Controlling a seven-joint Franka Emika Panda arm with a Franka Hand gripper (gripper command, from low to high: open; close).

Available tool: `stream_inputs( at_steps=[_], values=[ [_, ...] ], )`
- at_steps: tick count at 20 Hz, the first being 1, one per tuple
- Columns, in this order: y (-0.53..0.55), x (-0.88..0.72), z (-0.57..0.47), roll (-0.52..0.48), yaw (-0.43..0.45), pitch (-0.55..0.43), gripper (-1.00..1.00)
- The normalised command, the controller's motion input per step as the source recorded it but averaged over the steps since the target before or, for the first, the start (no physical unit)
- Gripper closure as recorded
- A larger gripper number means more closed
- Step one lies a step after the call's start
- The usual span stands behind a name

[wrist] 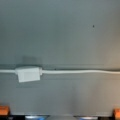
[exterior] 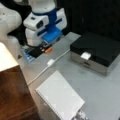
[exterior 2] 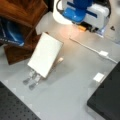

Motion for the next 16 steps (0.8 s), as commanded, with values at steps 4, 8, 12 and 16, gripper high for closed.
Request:
stream_inputs(
  at_steps=[4, 8, 12, 16],
  values=[
    [0.06, 0.08, -0.02, 0.031, 0.047, 0.075, -1.0],
    [0.18, 0.16, -0.05, 0.046, 0.01, 0.079, -1.0],
    [0.21, 0.21, -0.01, 0.069, -0.027, 0.071, -1.0],
    [0.2, 0.25, 0.05, 0.072, -0.038, 0.075, -1.0]
  ],
)
